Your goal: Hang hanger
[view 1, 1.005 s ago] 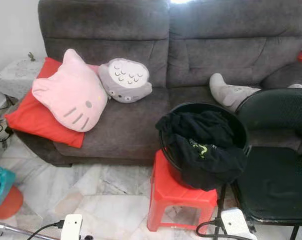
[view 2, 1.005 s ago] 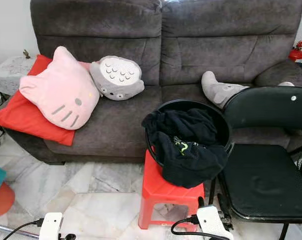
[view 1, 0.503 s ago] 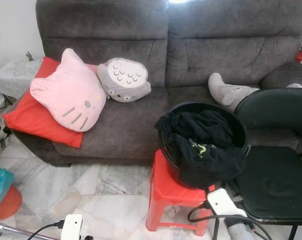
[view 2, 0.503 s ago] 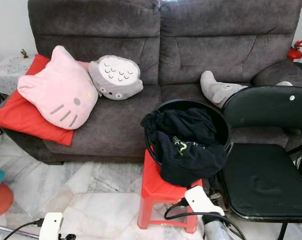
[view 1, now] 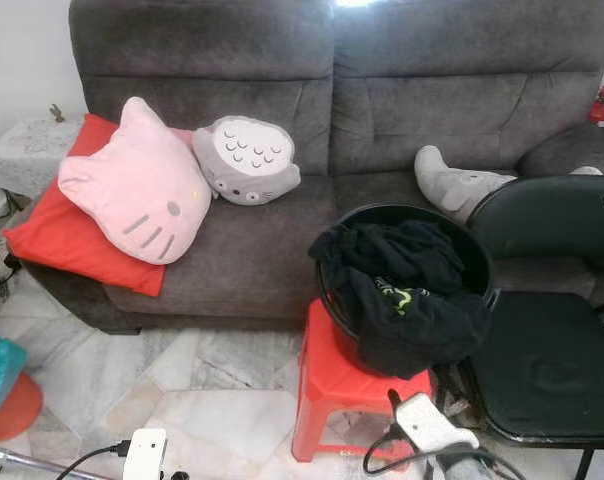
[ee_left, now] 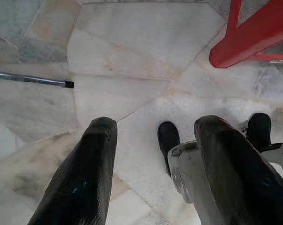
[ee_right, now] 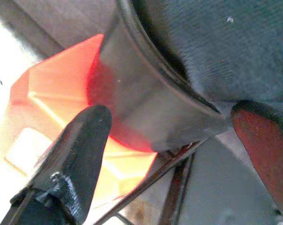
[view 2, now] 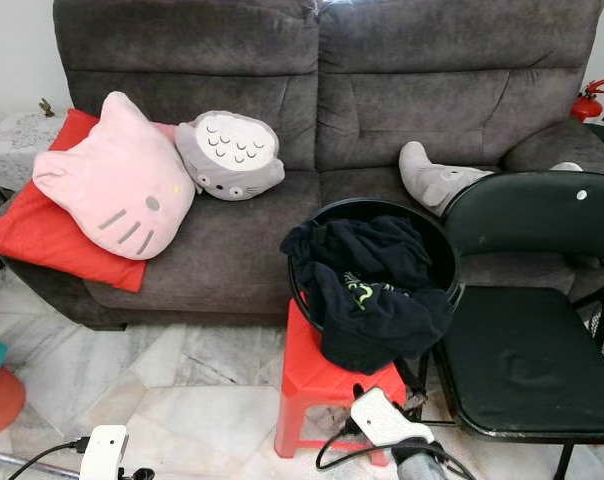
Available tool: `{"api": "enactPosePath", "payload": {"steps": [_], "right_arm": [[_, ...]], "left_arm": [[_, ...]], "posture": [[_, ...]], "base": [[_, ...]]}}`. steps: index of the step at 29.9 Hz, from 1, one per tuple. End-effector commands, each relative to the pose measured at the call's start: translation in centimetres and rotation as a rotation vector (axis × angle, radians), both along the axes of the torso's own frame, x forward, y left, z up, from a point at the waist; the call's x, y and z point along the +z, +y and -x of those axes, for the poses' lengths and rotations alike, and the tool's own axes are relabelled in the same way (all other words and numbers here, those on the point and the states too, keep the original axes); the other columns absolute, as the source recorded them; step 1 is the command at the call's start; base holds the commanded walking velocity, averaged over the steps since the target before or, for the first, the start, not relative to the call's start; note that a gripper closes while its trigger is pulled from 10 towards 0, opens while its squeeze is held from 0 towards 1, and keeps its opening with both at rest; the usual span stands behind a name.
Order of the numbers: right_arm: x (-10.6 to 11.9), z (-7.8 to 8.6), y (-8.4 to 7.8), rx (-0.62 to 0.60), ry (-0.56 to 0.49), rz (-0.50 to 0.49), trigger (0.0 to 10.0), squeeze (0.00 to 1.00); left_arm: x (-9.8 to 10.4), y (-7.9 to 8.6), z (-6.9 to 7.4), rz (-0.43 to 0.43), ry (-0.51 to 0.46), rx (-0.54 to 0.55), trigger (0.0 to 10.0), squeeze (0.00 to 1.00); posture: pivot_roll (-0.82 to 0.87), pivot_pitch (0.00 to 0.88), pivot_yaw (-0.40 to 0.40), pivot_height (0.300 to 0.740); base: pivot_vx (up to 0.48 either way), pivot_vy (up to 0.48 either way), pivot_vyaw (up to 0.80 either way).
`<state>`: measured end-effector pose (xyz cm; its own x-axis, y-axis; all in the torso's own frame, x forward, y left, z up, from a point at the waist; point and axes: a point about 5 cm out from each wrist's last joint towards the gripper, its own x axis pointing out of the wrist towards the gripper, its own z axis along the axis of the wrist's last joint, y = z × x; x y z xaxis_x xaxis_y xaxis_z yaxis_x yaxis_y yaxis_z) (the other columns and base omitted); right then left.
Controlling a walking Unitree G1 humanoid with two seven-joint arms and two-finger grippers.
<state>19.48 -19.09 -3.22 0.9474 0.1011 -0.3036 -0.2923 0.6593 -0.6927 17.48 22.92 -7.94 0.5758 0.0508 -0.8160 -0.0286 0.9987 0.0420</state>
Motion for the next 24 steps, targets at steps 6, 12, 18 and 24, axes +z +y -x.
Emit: {"api": "enactPosePath", "payload": {"steps": [6, 12, 18, 24], "right_arm": [[-0.3, 2.8, -0.7, 0.016, -0.064, 0.218, 10.0, 0.0], [0.2, 2.2, -1.2, -0.007, -0.118, 0.295, 10.0, 0.0], [1.0, 0.7, -1.2, 0.053, -0.187, 0.367, 10.0, 0.0], [0.9, 0.5, -0.9, 0.11, -0.184, 0.37, 10.0, 0.0]], "left_arm": [[-0.2, -0.1, 0.4, -0.008, 0.026, -0.046, 10.0, 0.0], [-0.2, -0.2, 0.3, -0.007, 0.022, -0.051, 10.0, 0.0], [-0.2, -0.3, 0.3, -0.005, 0.016, -0.047, 10.0, 0.0], [-0.2, -0.3, 0.4, -0.005, 0.016, -0.045, 10.0, 0.0]], "posture": [[-0.07, 0.0, 0.02, 0.74], [-0.08, 0.0, 0.019, 0.74], [-0.07, 0.0, 0.01, 0.74], [-0.07, 0.0, 0.008, 0.74]], "base": [[0.0, 0.0, 0.0], [0.0, 0.0, 0.0], [0.0, 0.0, 0.0], [0.0, 0.0, 0.0]]}}
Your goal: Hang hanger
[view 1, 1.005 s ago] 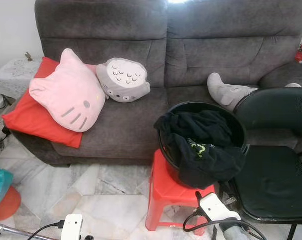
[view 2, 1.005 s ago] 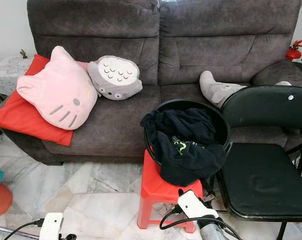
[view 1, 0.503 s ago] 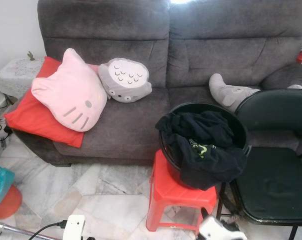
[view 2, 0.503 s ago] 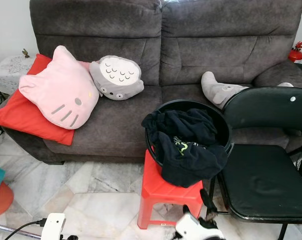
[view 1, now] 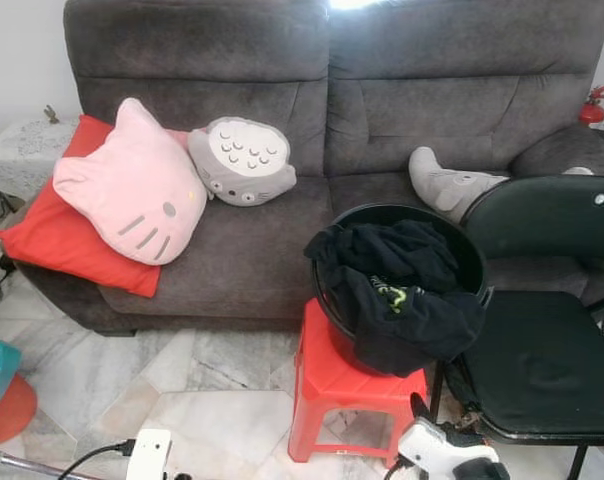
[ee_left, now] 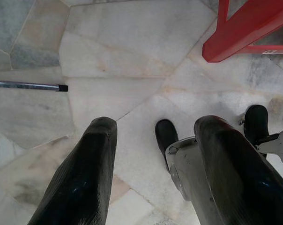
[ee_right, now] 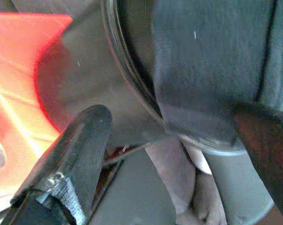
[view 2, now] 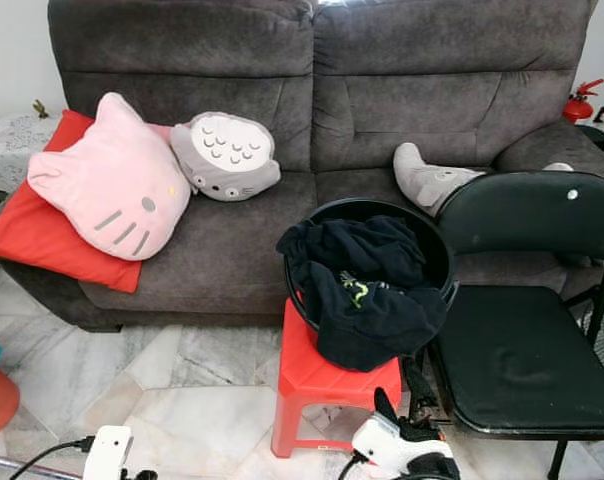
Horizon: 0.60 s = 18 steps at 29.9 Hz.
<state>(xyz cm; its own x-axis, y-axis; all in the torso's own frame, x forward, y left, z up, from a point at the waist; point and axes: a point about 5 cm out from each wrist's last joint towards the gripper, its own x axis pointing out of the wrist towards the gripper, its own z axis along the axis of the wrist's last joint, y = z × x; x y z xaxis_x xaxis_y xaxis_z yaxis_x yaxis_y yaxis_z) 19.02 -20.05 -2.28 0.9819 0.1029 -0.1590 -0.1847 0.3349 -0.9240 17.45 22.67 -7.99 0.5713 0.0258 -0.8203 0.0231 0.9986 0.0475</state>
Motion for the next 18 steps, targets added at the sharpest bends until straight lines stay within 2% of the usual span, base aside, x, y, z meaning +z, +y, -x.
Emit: {"api": "enactPosePath", "payload": {"steps": [1, 17, 18], "right_arm": [[-0.1, 0.0, 0.1, 0.034, 0.01, 0.002, 10.0, 0.0], [0.3, -0.6, 0.4, 0.065, -0.029, 0.026, 10.0, 0.0], [1.1, -0.8, 0.2, 0.066, -0.095, 0.045, 10.0, 0.0]], "left_arm": [[-0.2, 0.0, 0.4, 0.0, 0.008, 0.009, 10.0, 0.0], [-0.2, 0.0, 0.5, 0.002, 0.005, 0.011, 10.0, 0.0], [-0.2, -0.1, 0.5, 0.003, 0.001, 0.012, 10.0, 0.0]], "posture": [[-0.07, 0.0, 0.006, 0.74], [-0.07, 0.0, 0.001, 0.74], [-0.08, 0.0, -0.004, 0.74]], "base": [[0.0, 0.0, 0.0], [0.0, 0.0, 0.0], [0.0, 0.0, 0.0]]}}
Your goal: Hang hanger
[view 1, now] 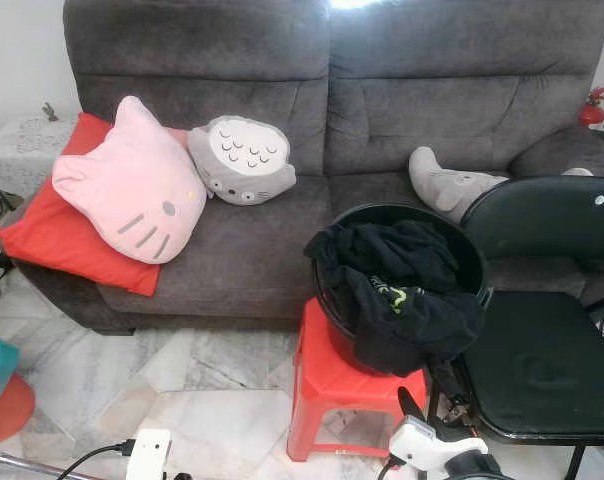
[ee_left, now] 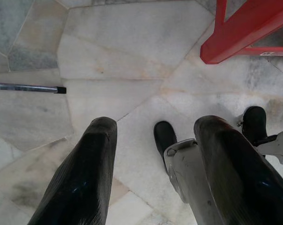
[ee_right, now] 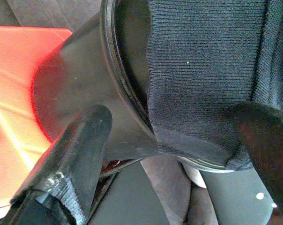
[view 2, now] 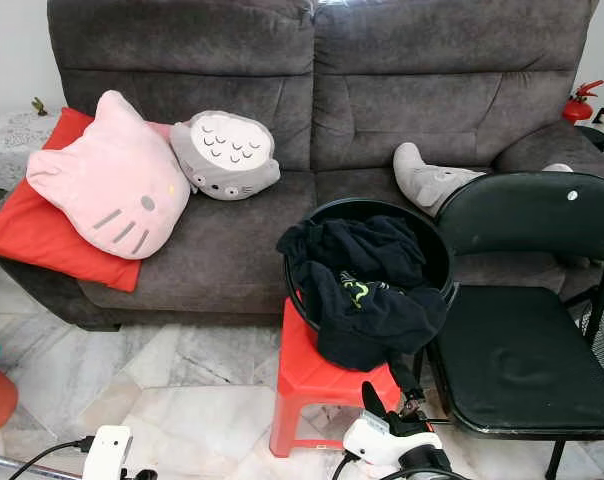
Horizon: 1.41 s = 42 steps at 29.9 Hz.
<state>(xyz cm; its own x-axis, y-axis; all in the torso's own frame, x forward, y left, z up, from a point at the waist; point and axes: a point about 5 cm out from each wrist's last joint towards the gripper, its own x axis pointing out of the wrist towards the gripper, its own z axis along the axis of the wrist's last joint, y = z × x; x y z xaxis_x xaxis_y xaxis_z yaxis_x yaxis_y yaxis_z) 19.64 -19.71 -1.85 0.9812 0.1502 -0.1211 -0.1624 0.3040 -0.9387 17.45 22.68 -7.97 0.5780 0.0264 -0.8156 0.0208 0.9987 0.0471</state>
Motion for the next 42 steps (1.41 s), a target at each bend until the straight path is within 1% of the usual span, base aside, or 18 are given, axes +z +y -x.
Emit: {"api": "enactPosePath", "payload": {"steps": [1, 3, 5, 9, 17, 21, 27, 28, 32, 34, 35, 37, 40, 42], "right_arm": [[0.7, -0.2, -0.1, 0.015, -0.053, 0.02, 10.0, 0.0], [1.7, -0.5, -0.3, 0.017, -0.147, 0.042, 10.0, 0.0], [2.2, -0.6, -0.3, 0.023, -0.183, 0.049, 10.0, 0.0], [2.7, -0.9, -0.3, 0.032, -0.219, 0.055, 10.0, 0.0], [2.9, -1.2, -0.3, 0.024, -0.236, 0.063, 10.0, 0.0], [3.4, -1.5, -0.5, 0.02, -0.256, 0.064, 10.0, 0.0], [4.7, -1.9, -0.6, 0.024, -0.313, 0.056, 10.0, 0.0], [5.2, -2.1, -0.6, 0.018, -0.335, 0.053, 10.0, 0.0], [6.3, -2.6, -0.5, 0.024, -0.373, 0.042, 10.0, 0.0], [7.7, -3.2, -0.6, 0.028, -0.415, 0.034, 10.0, 0.0], [7.7, -3.2, -0.6, 0.028, -0.415, 0.034, 10.0, 0.0], [8.9, -3.8, -0.8, 0.022, -0.45, 0.026, 10.0, 0.0], [9.7, -4.3, -1.1, 0.007, -0.47, 0.015, 10.0, 0.0], [10.3, -4.6, -1.6, -0.031, -0.485, -0.008, 10.0, 0.0]], "left_arm": [[-0.2, -0.1, 0.5, 0.002, 0.01, 0.01, 10.0, 0.0], [-0.2, -0.1, 0.4, 0.002, 0.005, 0.011, 10.0, 0.0], [-0.2, -0.2, 0.4, 0.003, 0.001, 0.012, 10.0, 0.0], [-0.2, -0.2, 0.4, 0.003, -0.003, 0.014, 10.0, 0.0], [-0.2, -0.2, 0.3, 0.008, -0.003, 0.014, 10.0, 0.0], [-0.2, -0.2, 0.2, 0.008, -0.003, 0.014, 10.0, 0.0], [-0.1, -0.3, 0.2, 0.006, -0.004, 0.008, 10.0, 0.0], [-0.1, -0.3, 0.1, 0.007, -0.004, 0.01, 10.0, 0.0], [-0.1, -0.3, 0.1, 0.007, -0.004, 0.01, 10.0, 0.0], [-0.1, -0.3, 0.1, 0.007, -0.004, 0.008, 10.0, 0.0], [-0.1, -0.3, 0.1, 0.007, -0.004, 0.008, 10.0, 0.0], [-0.1, -0.3, 0.1, 0.008, -0.005, 0.008, 10.0, 0.0], [-0.1, -0.4, 0.1, 0.008, -0.004, 0.006, 10.0, 0.0], [-0.1, -0.3, 0.1, 0.007, -0.004, 0.005, 10.0, 0.0]], "posture": [[-0.08, 0.0, -0.004, 0.74], [-0.08, 0.0, -0.004, 0.74], [-0.08, 0.0, -0.006, 0.74], [-0.07, 0.0, -0.008, 0.74], [-0.07, 0.0, -0.007, 0.74], [-0.07, 0.0, -0.007, 0.74], [-0.07, 0.0, -0.01, 0.74], [-0.07, 0.0, -0.01, 0.74], [-0.07, 0.0, -0.011, 0.74], [-0.08, 0.0, -0.011, 0.74], [-0.08, 0.0, -0.011, 0.74], [-0.08, 0.0, -0.01, 0.74], [-0.08, 0.0, -0.011, 0.74], [-0.08, 0.0, -0.011, 0.74]], "base": [[0.0, 0.0, 0.0], [0.0, 0.0, 0.0], [0.0, 0.0, 0.0], [0.0, 0.0, 0.0], [0.0, 0.0, 0.0], [0.0, 0.0, 0.0], [0.0, 0.0, 0.0], [0.0, 0.0, 0.0], [0.0, 0.0, 0.0], [0.0, 0.0, 0.0], [0.0, 0.0, 0.0], [0.0, 0.0, 0.0], [0.0, 0.0, 0.0], [0.0, 0.0, 0.0]]}}
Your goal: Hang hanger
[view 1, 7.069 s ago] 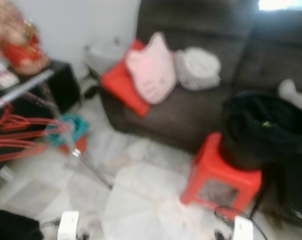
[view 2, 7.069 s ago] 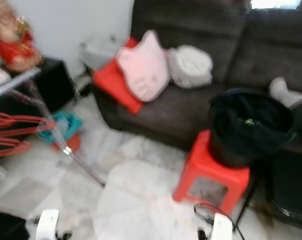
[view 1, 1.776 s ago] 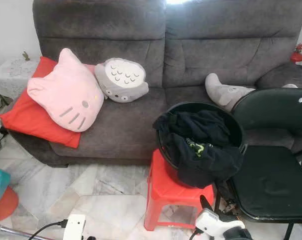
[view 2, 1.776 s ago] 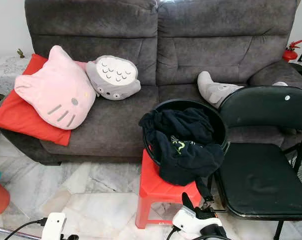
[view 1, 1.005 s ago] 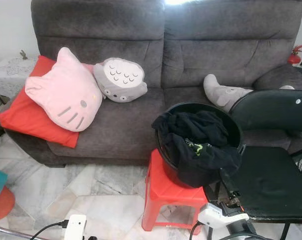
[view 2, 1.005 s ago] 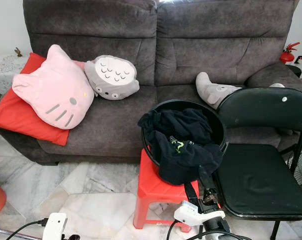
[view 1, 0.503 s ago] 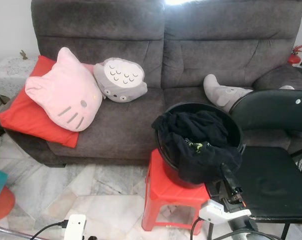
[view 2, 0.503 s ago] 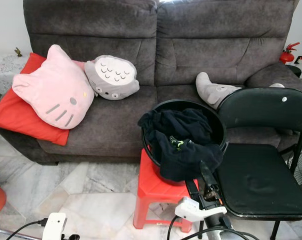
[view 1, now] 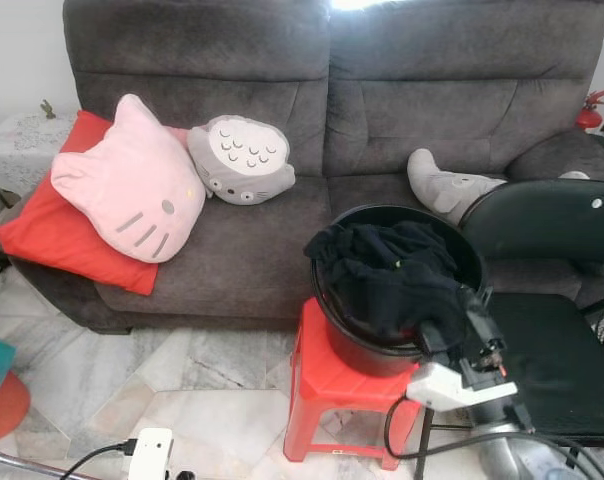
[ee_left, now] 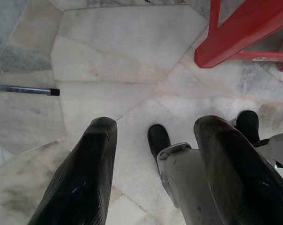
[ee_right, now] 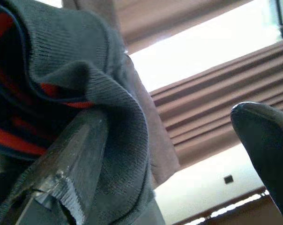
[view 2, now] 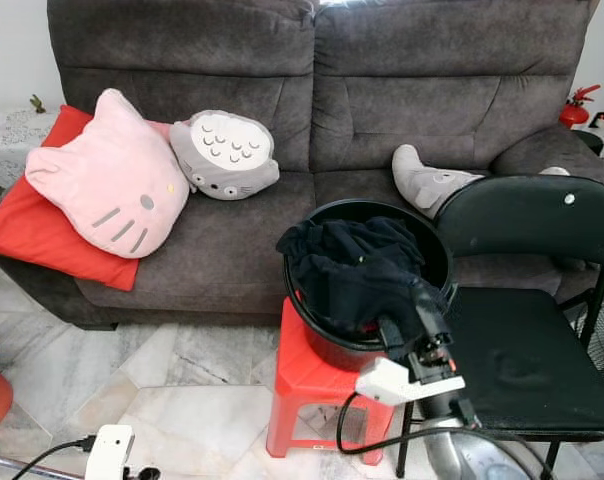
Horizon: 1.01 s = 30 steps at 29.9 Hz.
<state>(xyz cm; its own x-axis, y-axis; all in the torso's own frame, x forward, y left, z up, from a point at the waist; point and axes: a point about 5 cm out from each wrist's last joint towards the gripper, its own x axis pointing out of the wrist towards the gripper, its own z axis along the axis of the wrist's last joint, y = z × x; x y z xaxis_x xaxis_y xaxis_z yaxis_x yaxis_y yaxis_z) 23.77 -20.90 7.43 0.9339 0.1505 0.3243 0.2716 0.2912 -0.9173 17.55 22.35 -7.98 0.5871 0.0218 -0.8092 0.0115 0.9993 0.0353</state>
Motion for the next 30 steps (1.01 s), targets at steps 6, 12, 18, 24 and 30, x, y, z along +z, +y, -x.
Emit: {"api": "enactPosePath", "payload": {"steps": [6, 12, 18, 24, 30], "right_arm": [[1.2, -0.6, -2.2, -0.154, -0.019, -0.138, 10.0, 0.0], [-0.1, -0.1, -3.5, -0.281, 0.043, -0.246, 10.0, 0.0], [-2.5, 0.3, -3.2, -0.313, 0.215, -0.415, 10.0, 0.0], [-3.4, 0.5, -2.8, -0.289, 0.281, -0.528, 10.0, 0.0], [-2.8, 0.3, -0.9, -0.12, 0.309, -0.62, 10.0, 0.0]], "left_arm": [[-0.1, 0.0, 0.2, -0.002, 0.008, -0.004, 10.0, 0.0], [-0.1, 0.0, 0.2, -0.001, 0.01, -0.002, 10.0, 0.0], [-0.1, 0.0, 0.2, -0.003, 0.012, -0.005, 10.0, 0.0], [-0.1, 0.0, 0.2, -0.003, 0.011, -0.003, 10.0, 0.0], [-0.1, 0.0, 0.2, -0.003, 0.009, -0.002, 10.0, 0.0]], "posture": [[-0.07, 0.0, -0.013, 0.74], [-0.07, 0.0, -0.008, 0.74], [-0.07, 0.0, -0.007, 0.74], [-0.07, 0.0, -0.008, 0.74], [-0.07, 0.0, -0.008, 0.74]], "base": [[0.0, 0.0, 0.0], [0.0, 0.0, 0.0], [0.0, 0.0, 0.0], [0.0, 0.0, 0.0], [0.0, 0.0, 0.0]]}}
